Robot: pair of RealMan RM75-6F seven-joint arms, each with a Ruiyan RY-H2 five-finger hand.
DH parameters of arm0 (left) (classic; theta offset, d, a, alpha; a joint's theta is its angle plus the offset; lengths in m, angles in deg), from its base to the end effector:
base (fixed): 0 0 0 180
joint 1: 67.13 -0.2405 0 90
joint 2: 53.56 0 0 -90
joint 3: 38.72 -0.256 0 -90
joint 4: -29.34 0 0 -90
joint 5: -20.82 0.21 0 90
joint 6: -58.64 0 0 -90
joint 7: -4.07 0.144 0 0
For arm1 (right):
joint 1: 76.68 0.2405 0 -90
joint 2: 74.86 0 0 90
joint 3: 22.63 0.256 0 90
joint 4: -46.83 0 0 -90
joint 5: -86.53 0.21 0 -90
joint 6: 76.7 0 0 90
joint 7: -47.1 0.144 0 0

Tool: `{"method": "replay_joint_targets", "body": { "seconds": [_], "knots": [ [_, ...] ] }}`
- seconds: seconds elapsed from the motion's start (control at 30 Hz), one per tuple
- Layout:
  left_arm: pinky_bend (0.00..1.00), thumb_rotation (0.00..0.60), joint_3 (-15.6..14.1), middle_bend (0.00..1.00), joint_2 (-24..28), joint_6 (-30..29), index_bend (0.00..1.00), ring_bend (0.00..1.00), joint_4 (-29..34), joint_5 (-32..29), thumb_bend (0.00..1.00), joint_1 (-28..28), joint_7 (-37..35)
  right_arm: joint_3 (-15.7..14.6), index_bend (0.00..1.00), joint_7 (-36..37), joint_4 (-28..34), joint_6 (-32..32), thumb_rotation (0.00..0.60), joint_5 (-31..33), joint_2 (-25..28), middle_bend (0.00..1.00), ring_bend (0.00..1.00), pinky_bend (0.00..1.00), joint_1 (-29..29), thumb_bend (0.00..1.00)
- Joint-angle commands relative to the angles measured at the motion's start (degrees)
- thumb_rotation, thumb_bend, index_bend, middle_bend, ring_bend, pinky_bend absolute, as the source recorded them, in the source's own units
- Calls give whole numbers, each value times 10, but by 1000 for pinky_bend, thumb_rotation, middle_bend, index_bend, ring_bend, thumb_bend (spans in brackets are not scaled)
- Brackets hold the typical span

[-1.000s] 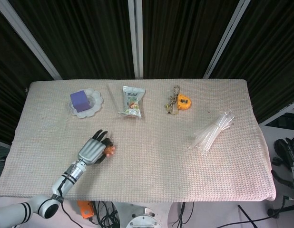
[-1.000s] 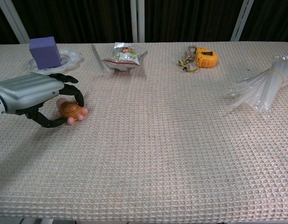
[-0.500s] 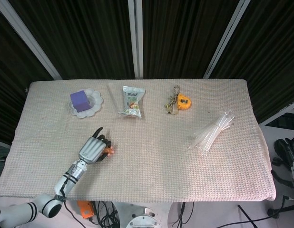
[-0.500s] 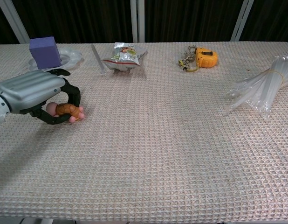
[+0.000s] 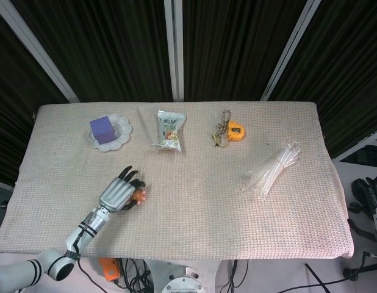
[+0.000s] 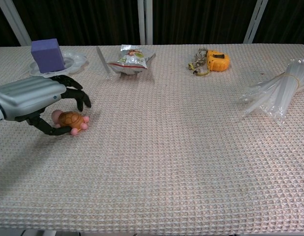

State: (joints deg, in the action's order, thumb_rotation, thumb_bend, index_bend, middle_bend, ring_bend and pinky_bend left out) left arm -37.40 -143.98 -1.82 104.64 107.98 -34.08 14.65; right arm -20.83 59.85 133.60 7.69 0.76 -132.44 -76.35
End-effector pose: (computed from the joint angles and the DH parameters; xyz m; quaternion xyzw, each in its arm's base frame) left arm -0.2061 0.2908 -0.0292 -0.7967 -0.2979 -0.3587 0.3845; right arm -0.3520 -0.1519 0.2057 0.5722 -0.4215 0.3620 0.6032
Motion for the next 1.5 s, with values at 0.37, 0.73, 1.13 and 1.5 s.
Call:
{"method": "replay_joint_targets", "body": {
  "seconds": [0.37,0.73,1.13,1.5],
  "knots": [
    [8,600,7,261,4,18,259,0,19,-45,398,0,60,1,0,-2,2,0,600,1,1,0,0,0,0,172],
    [123,600,19,732,-18,-9,716,319,8,-68,418,-9,95,1,0,-5,5,-1,600,0,1,0,0,0,1,171],
    [176,600,11,789,-28,-36,727,409,-15,-35,357,-12,49,1,0,-3,3,0,600,0,0,0,0,0,0,171],
    [6,600,2,105,22,22,82,0,30,-60,108,-1,47,1,0,-7,5,1,600,0,-1,0,0,0,0,171]
  ]
}}
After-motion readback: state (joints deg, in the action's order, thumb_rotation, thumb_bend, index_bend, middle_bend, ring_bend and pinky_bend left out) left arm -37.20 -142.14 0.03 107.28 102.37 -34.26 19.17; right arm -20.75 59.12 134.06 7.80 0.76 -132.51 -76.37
